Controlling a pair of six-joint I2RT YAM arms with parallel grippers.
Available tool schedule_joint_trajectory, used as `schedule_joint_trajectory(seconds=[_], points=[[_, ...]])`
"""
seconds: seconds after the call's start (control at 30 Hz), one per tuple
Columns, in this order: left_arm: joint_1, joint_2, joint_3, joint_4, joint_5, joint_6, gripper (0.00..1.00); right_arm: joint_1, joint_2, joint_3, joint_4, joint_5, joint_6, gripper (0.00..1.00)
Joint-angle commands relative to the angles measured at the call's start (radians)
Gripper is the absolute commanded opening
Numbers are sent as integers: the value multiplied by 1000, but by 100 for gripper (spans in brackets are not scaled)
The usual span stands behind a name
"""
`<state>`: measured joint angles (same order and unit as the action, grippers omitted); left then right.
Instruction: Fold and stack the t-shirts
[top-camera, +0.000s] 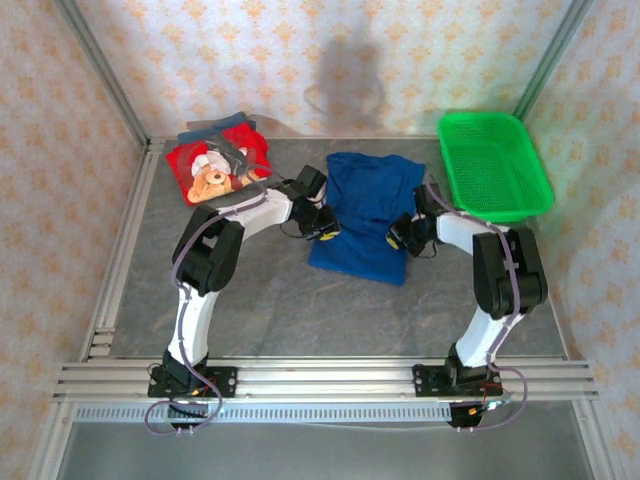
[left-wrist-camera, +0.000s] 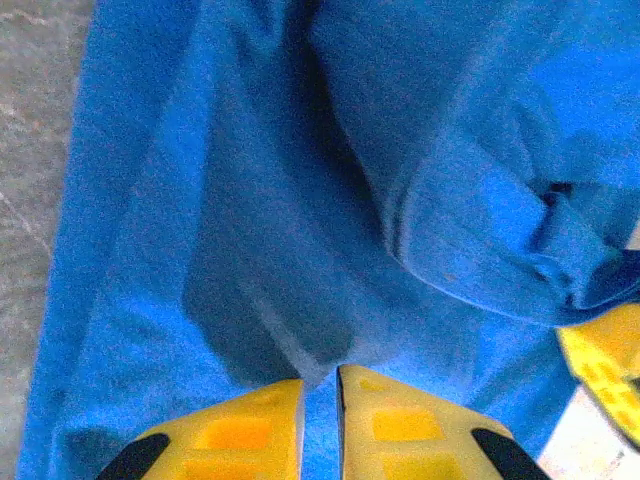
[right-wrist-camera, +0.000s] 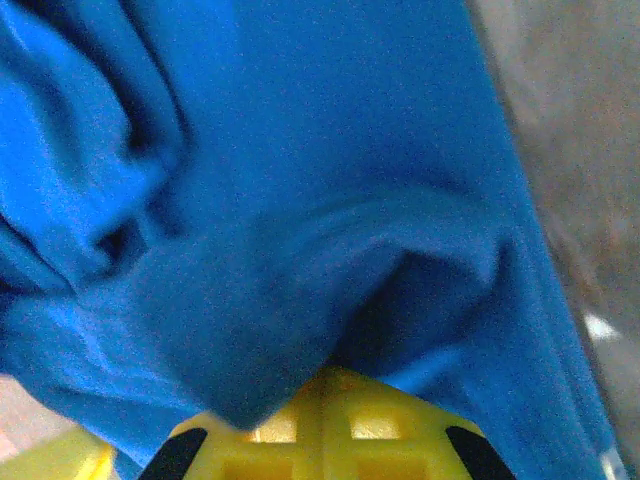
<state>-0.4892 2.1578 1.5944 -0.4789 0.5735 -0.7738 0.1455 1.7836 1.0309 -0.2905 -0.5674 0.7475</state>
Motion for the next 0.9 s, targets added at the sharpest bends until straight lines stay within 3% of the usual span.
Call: schedule_joint_trajectory(seconds=[0.0, 0.13, 0.23, 0.3, 0.37, 0.43, 0.53, 0.67, 0.87], points=[[1, 35, 51, -55, -49, 42, 16, -40, 78, 108, 18, 18, -13, 0], [2, 34, 59, -83, -75, 65, 17, -70, 136, 219, 19, 12, -3, 4], [13, -22, 35, -52, -78, 50, 21, -80, 128, 256, 71, -11, 14, 16], [20, -66, 30, -43, -78, 44, 26, -81, 96, 261, 79, -17, 18, 24], [32, -116, 23, -41, -77, 38, 37, -81, 32, 236, 63, -23, 18, 34], [46, -174, 7, -35, -71, 31, 50, -81, -55, 182, 15, -25, 1, 44], [67, -286, -41, -23, -56, 33, 61, -78, -212, 64, -84, -16, -31, 59], [70, -366, -127, -46, 16, 55, 64, -68, -408, -120, -168, -36, -44, 73], [71, -421, -351, -18, 94, 64, 64, -16, -594, -359, -168, -77, 24, 76]])
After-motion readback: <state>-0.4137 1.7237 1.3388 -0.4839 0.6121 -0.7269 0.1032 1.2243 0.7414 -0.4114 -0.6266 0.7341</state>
